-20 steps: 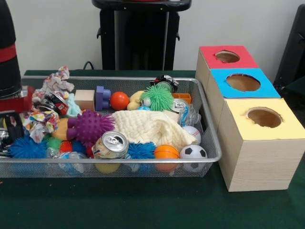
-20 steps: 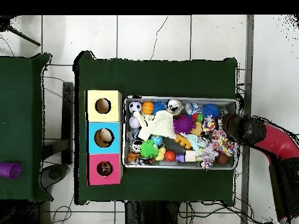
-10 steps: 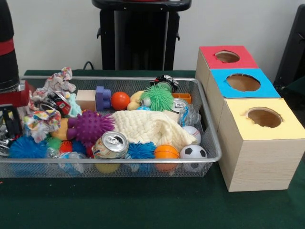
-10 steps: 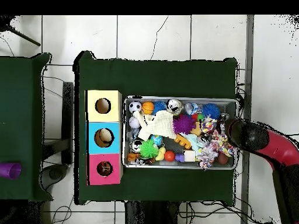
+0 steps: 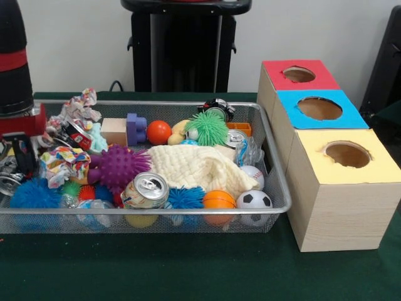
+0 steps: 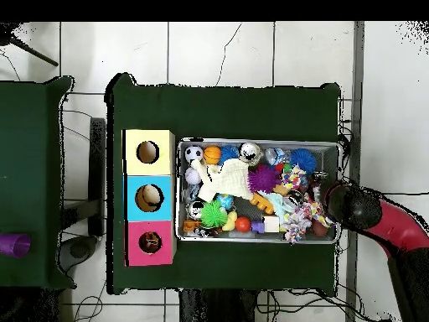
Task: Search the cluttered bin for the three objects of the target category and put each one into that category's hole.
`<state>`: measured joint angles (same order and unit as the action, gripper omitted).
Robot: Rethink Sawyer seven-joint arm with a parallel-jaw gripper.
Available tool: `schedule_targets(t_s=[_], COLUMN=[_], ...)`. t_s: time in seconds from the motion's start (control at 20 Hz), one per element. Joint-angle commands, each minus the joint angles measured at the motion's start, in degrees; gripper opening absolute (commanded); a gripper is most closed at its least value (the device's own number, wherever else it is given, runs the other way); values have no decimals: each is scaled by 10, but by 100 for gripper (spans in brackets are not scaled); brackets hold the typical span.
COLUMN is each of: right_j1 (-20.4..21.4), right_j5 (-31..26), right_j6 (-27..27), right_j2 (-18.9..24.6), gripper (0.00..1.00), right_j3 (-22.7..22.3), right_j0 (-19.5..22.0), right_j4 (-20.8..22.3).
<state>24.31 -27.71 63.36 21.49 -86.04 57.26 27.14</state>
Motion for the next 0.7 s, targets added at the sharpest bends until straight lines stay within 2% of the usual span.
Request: schedule_targets(t_s=[0.05,0.5,0.7], right_j1=[-20,-25,-21], right_j5=[43,74,90], right_j6=[76,134,168], right_j2=[-74,-112,-140], gripper=[0,0,0], right_j3=[-86,-104,-118], right_j0=[6,-40,-75], right_j4=[53,6,-21])
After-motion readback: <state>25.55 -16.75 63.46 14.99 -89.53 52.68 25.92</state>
